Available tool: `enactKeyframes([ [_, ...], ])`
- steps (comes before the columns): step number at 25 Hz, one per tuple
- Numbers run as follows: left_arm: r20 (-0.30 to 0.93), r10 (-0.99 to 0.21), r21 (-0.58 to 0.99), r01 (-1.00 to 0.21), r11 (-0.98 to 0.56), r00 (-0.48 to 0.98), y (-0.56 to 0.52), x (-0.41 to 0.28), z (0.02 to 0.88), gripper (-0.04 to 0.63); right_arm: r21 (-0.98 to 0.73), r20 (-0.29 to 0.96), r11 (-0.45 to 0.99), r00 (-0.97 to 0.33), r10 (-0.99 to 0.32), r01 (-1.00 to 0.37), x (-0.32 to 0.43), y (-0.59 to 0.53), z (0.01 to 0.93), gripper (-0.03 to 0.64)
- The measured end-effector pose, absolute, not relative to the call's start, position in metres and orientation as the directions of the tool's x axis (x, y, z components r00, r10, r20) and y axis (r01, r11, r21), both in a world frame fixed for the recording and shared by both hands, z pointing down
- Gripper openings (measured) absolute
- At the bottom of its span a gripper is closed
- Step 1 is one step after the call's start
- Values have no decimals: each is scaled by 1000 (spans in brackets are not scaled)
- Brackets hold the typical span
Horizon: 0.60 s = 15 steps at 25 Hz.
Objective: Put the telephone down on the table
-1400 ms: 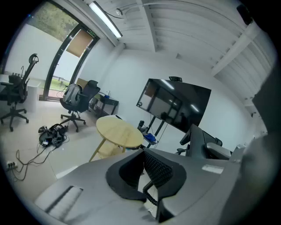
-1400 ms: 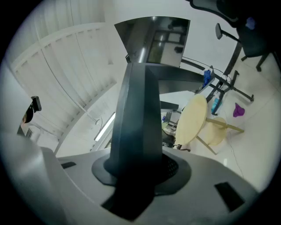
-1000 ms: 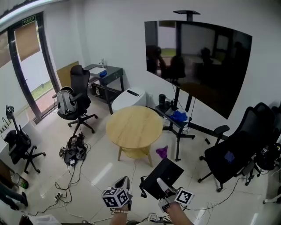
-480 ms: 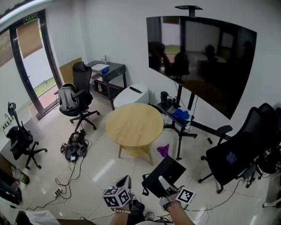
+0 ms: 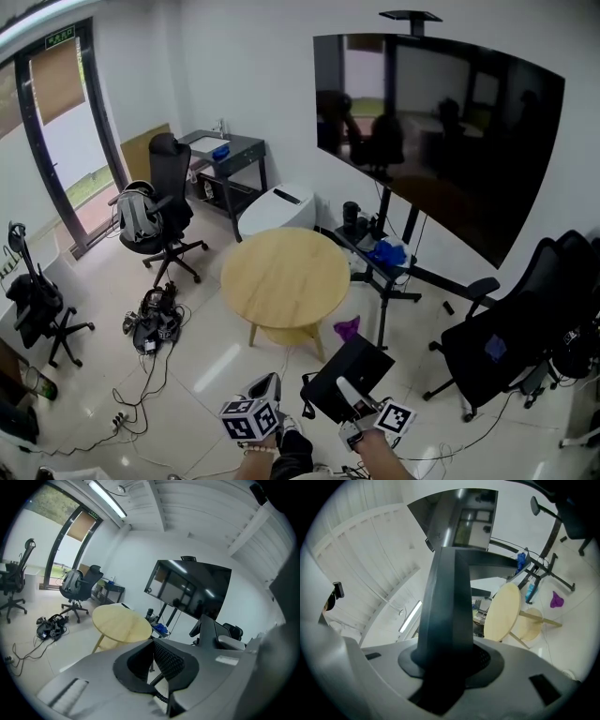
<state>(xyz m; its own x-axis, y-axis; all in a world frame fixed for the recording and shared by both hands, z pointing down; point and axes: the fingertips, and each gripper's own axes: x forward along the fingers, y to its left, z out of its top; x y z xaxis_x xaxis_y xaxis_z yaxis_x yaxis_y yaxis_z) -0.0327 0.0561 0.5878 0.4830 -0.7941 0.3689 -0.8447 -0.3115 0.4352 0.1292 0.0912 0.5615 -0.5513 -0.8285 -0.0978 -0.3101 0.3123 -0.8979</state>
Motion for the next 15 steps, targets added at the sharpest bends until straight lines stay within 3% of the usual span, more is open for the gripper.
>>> enactKeyframes([
  [15,384,-792,453,-844,-287,476,-61,-51,594,-12,-901,-80,297,-553,-829,-315,117,-21,563,169],
])
